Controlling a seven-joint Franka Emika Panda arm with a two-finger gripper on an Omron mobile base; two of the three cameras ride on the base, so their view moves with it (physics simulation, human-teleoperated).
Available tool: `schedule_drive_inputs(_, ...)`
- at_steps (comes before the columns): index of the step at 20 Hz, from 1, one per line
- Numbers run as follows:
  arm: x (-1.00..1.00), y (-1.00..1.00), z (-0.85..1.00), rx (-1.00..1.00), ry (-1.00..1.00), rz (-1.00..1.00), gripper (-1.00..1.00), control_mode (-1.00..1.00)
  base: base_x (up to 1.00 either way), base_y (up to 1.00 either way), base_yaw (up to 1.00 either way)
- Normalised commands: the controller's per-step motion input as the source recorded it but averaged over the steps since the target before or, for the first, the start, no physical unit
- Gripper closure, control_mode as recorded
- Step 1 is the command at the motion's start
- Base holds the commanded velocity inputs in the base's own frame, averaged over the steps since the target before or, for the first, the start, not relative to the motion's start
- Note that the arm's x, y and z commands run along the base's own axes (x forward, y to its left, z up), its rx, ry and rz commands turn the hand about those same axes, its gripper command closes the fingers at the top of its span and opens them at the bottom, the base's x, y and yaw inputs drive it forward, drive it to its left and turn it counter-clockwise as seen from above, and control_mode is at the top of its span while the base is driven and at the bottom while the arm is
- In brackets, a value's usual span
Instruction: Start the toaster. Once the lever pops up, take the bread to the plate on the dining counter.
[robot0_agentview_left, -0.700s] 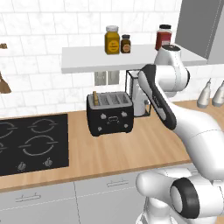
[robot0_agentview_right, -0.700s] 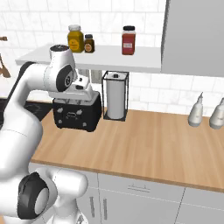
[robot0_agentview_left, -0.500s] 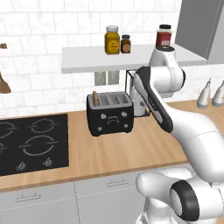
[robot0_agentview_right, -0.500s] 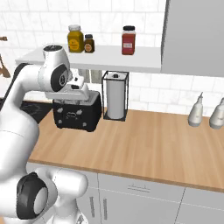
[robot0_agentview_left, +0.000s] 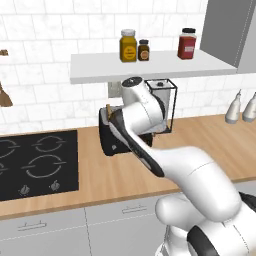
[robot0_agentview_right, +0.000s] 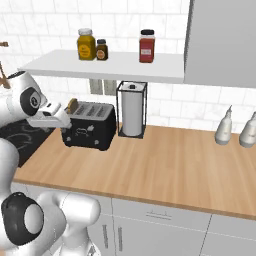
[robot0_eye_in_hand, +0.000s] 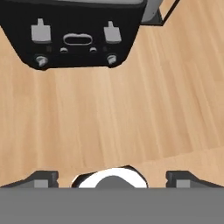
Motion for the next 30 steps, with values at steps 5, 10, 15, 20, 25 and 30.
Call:
schedule_drive_inputs(5, 0.67, 0.51, -0.24, -0.01, 0.0, -0.13, -1.0, -1.0, 0.0, 0.0, 0.0)
schedule_drive_inputs(10, 0.54, -0.02, -0.08, 0.0, 0.0, -0.08, -1.0, -1.0, 0.0, 0.0, 0.0)
schedule_drive_inputs(15, 0.24, -0.18, -0.39, 0.0, -0.02, 0.0, -1.0, -1.0, 0.0, 0.0, 0.0)
schedule_drive_inputs(20, 0.43, -0.02, -0.28, 0.0, -0.09, 0.0, -1.0, -1.0, 0.0, 0.0, 0.0)
schedule_drive_inputs(25, 0.34, 0.0, -0.03, 0.0, -0.04, 0.0, -1.0, -1.0, 0.0, 0.0, 0.0)
schedule_drive_inputs(30, 0.16, -0.02, 0.0, 0.0, -0.05, 0.0, -1.0, -1.0, 0.0, 0.0, 0.0)
